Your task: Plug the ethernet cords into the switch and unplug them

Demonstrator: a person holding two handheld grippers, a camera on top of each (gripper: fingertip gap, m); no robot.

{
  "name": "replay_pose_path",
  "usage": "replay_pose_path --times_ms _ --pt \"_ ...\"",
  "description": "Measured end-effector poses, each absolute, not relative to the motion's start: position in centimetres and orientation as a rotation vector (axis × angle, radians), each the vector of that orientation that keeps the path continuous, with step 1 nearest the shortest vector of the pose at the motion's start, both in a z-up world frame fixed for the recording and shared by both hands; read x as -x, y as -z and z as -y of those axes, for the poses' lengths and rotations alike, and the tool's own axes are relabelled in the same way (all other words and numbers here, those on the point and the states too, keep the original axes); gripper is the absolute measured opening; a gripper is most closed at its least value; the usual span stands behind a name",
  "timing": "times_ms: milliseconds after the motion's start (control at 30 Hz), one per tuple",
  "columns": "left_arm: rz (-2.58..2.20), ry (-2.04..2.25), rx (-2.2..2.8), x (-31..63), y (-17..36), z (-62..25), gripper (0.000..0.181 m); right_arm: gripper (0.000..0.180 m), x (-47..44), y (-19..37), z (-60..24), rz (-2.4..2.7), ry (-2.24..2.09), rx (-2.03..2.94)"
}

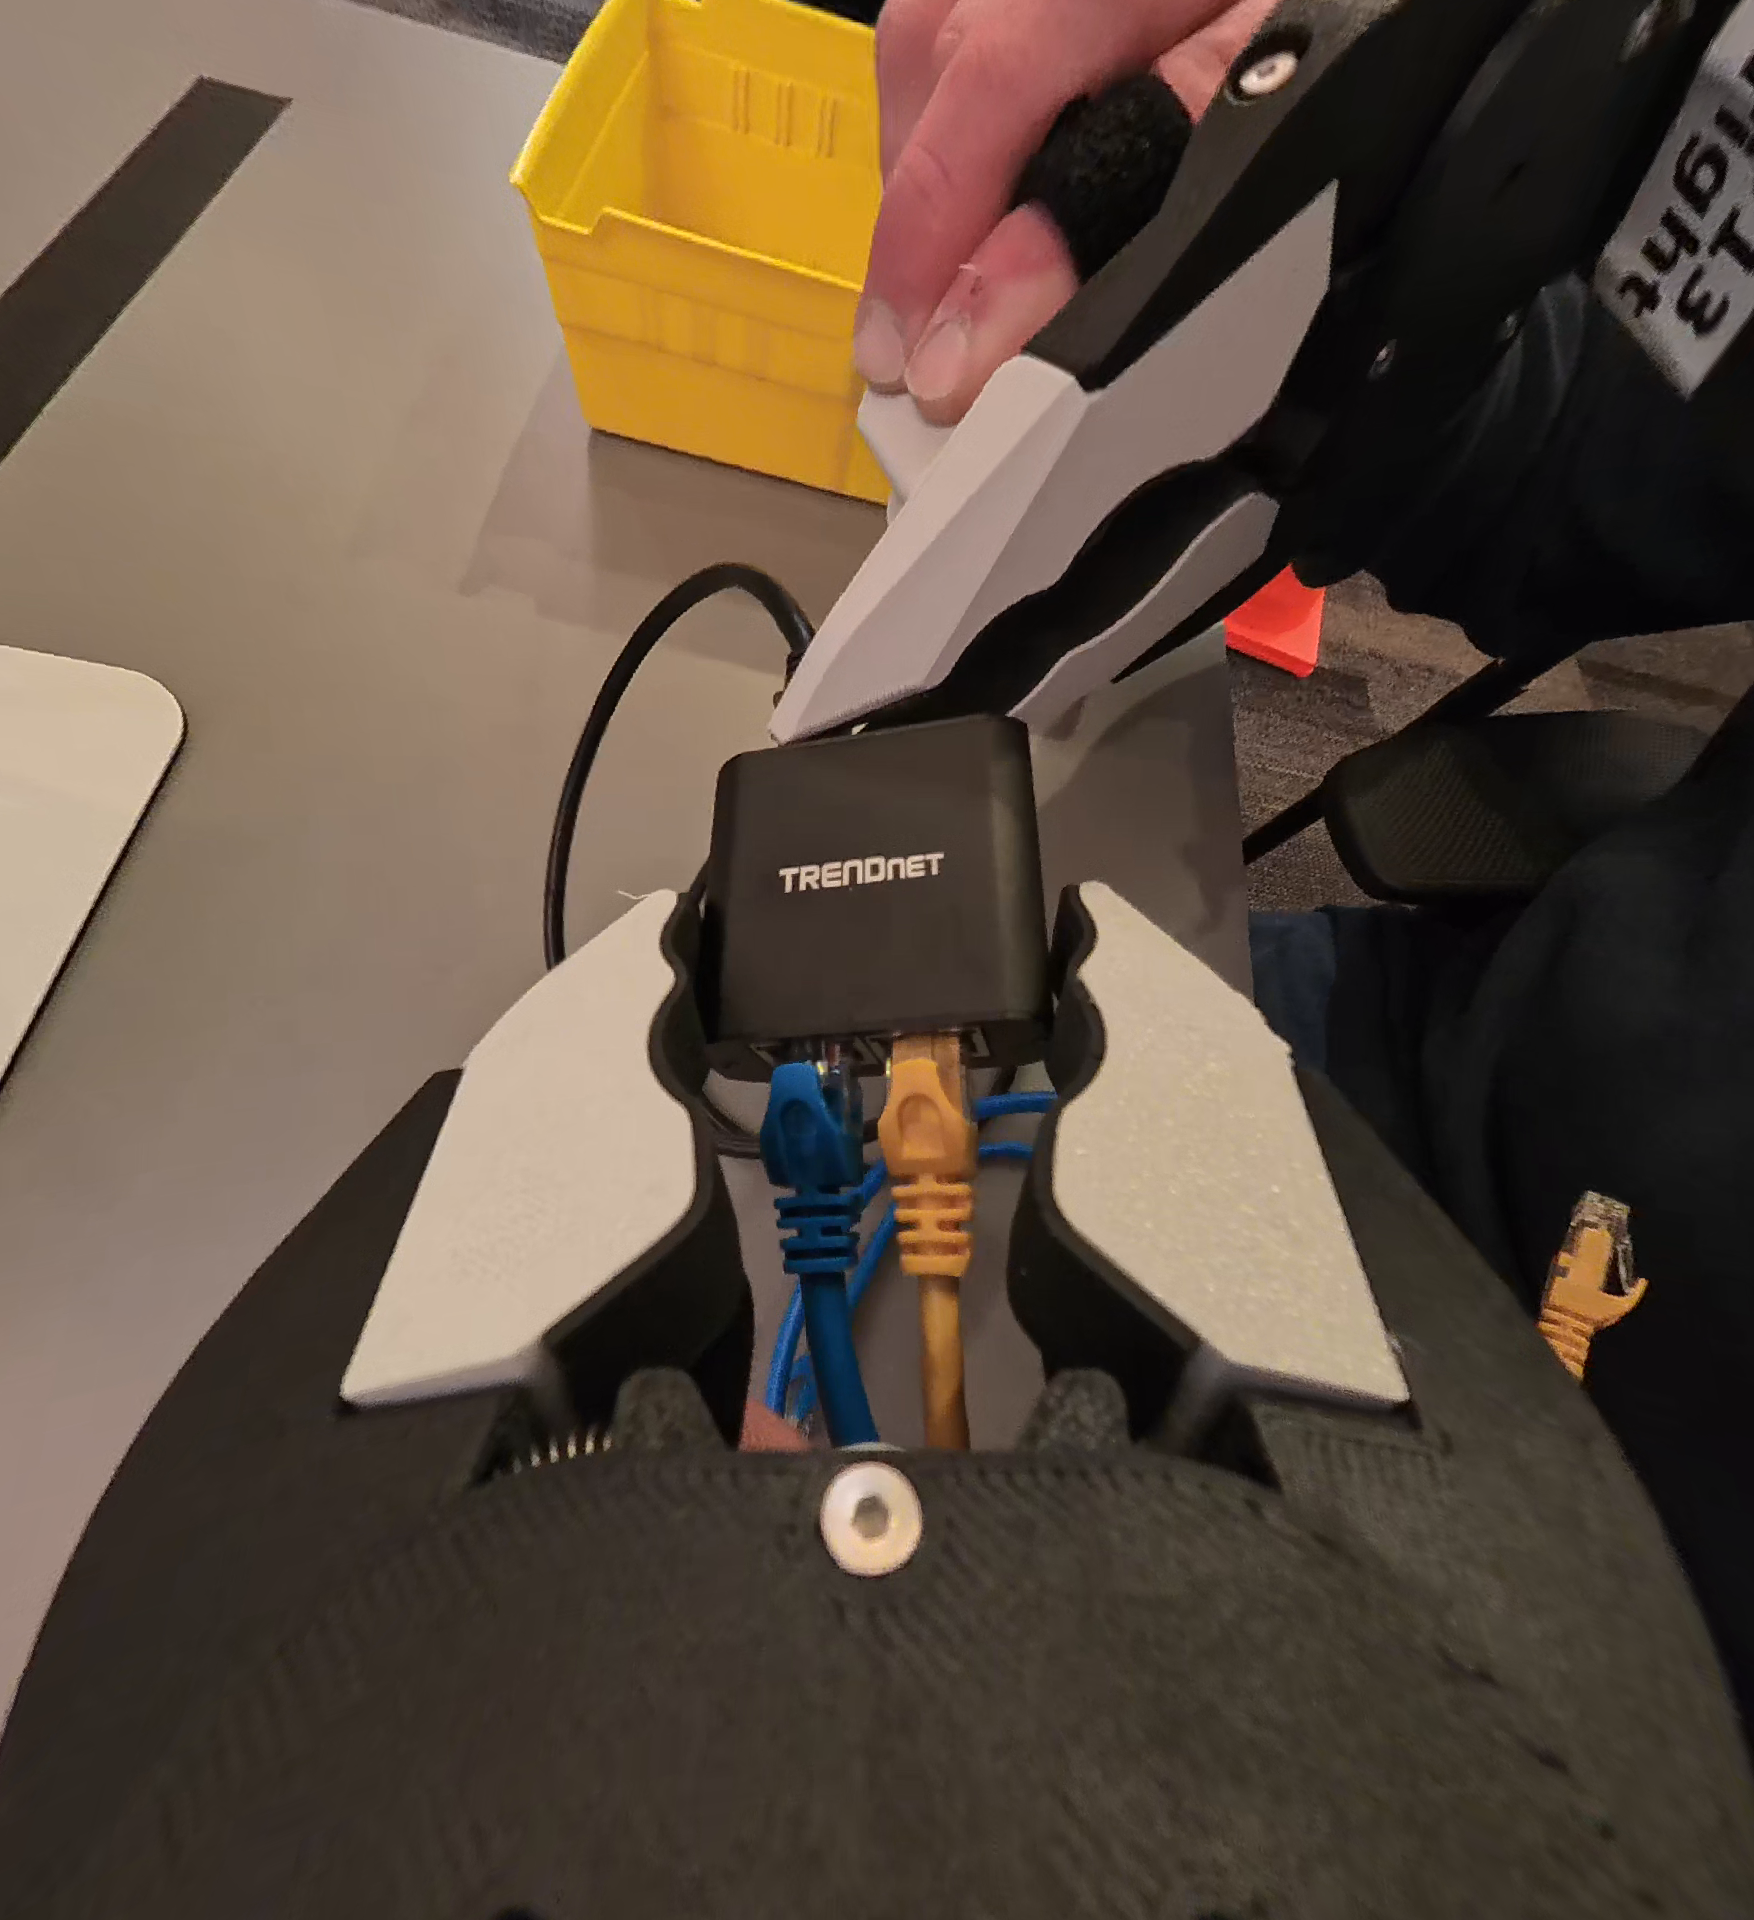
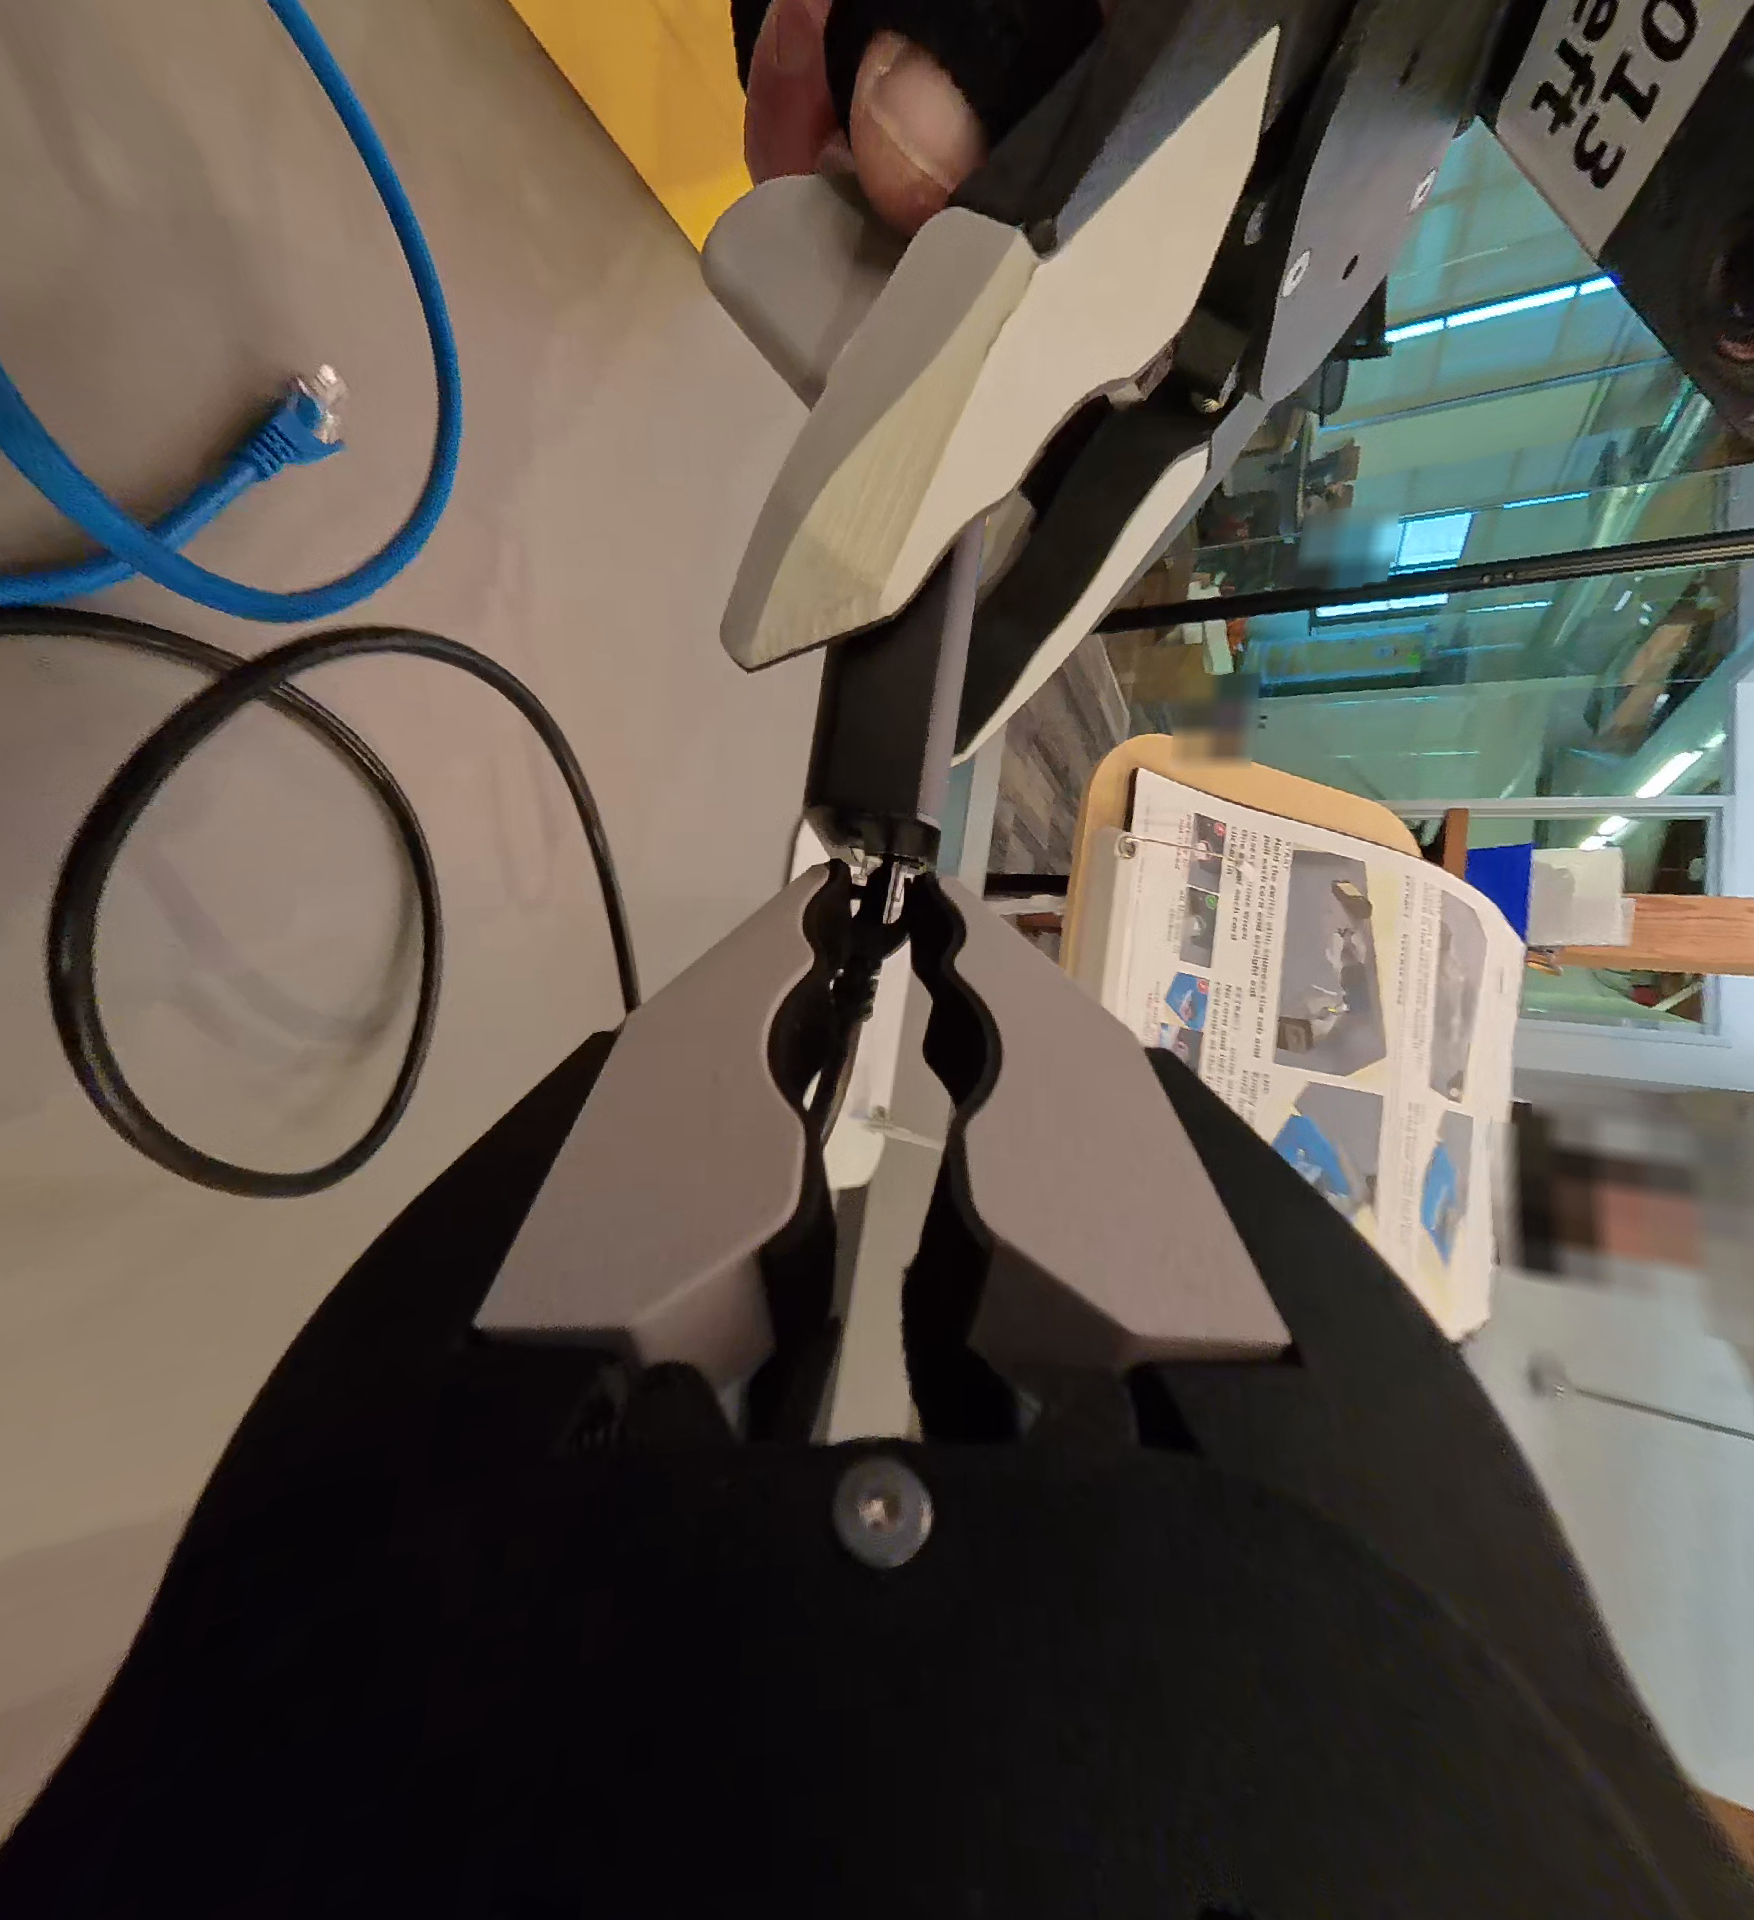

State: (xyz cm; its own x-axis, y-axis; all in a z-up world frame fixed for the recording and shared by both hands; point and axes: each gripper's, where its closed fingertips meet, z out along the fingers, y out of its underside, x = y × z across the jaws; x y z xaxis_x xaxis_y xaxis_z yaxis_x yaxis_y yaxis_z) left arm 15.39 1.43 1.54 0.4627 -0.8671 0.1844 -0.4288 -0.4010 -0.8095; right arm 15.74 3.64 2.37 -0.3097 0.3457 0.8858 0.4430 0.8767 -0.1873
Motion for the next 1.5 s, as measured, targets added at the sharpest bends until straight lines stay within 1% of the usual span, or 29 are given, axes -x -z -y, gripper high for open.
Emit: replay_pose_path --times_ms 200,300,500,533,567,633,700,800,900,1000,1267,1500 --pt "-1.095 0.788 1.996 -15.9 -2.1 -0.9 0.064 0.01 -16.3 -3.2 -3.1 1.938 0.094 0.569" --pt "-1.095 0.744 2.01 -15.8 -2.0 -1.2 0.064 0.01 -16.3 -3.3 -3.6 1.951 0.159 0.561" --pt "-1.09 0.792 1.996 -16.2 -2.2 -0.8 0.064 0.01 -16.7 -3.5 -3.3 1.955 0.136 0.56" --pt "-1.083 0.797 2.007 -16.0 -2.2 -0.8 0.064 0.009 -17.0 -3.5 -3.6 1.953 0.149 0.573" --pt "-1.062 0.721 2.052 -14.7 -1.6 -1.3 0.064 0.009 -18.0 -3.4 -5.6 1.941 0.265 0.626" --pt "-0.961 0.797 2.044 -12.7 -2.2 -1.4 0.064 0.008 -19.6 -3.9 -6.4 1.925 0.197 0.673" --pt "-0.997 0.698 2.06 -12.3 -2.0 -1.2 0.064 0.009 -19.9 -4.5 -6.1 1.914 0.193 0.675" --pt "-1.049 0.583 2.082 -12.4 -1.5 -1.3 0.064 0.009 -19.9 -5.9 -6.2 1.852 0.064 0.742" --pt "-1.02 0.622 2.036 -12.5 -2.0 -1.2 0.064 0.009 -20.5 -7.2 -7.1 1.79 0.013 0.83" --pt "-1.005 0.563 2.042 -11.8 -1.8 -1.3 0.064 0.009 -21.7 -8.5 -8.6 1.735 0.07 0.886" --pt "-0.97 0.511 2.011 -10.4 -2.3 -0.6 0.064 0.009 -26.0 -16.3 -11.9 1.522 0.111 0.999" --pt "-0.938 0.523 1.989 -9.9 -1.9 -0.3 0.064 0.01 -33.2 -26.7 -15.5 1.251 0.217 1.083"
